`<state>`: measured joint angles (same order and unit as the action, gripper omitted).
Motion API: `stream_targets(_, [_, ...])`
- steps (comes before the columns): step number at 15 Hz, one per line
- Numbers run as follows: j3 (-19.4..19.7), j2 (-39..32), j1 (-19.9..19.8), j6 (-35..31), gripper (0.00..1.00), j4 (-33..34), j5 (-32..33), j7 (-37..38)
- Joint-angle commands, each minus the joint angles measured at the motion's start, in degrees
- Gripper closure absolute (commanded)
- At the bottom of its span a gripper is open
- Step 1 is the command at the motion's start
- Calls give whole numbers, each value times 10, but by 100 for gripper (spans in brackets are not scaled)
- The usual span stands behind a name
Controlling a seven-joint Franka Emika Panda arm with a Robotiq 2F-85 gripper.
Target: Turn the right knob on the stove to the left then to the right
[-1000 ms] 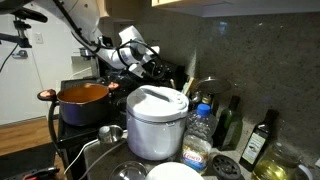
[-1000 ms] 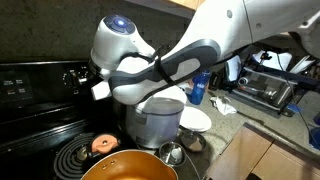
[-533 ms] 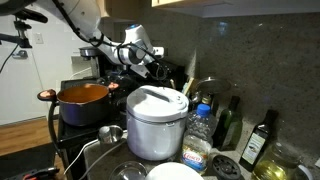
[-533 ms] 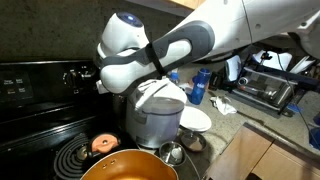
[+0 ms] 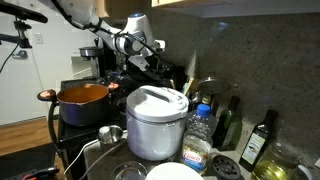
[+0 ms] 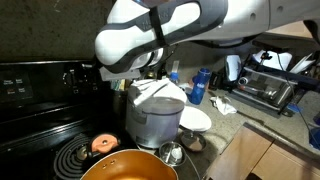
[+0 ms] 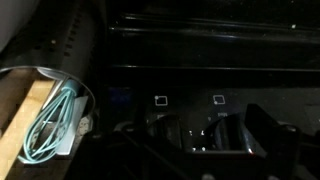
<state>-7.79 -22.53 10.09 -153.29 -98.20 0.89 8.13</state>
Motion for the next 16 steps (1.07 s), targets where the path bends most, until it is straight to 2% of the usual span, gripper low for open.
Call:
stream_targets(1, [-21,42,1,79,0,-12,-42,-14])
stream_targets(4, [-28,56,5,142,0,-8,-60,-6])
stream_targets(9, [-27,70,12,203,0,-10,-67,3])
stream_targets(10, [-24,66,-2,216,0,1,-74,-22])
stream_targets(16, [-12,55,0,199,0,2,-57,-12])
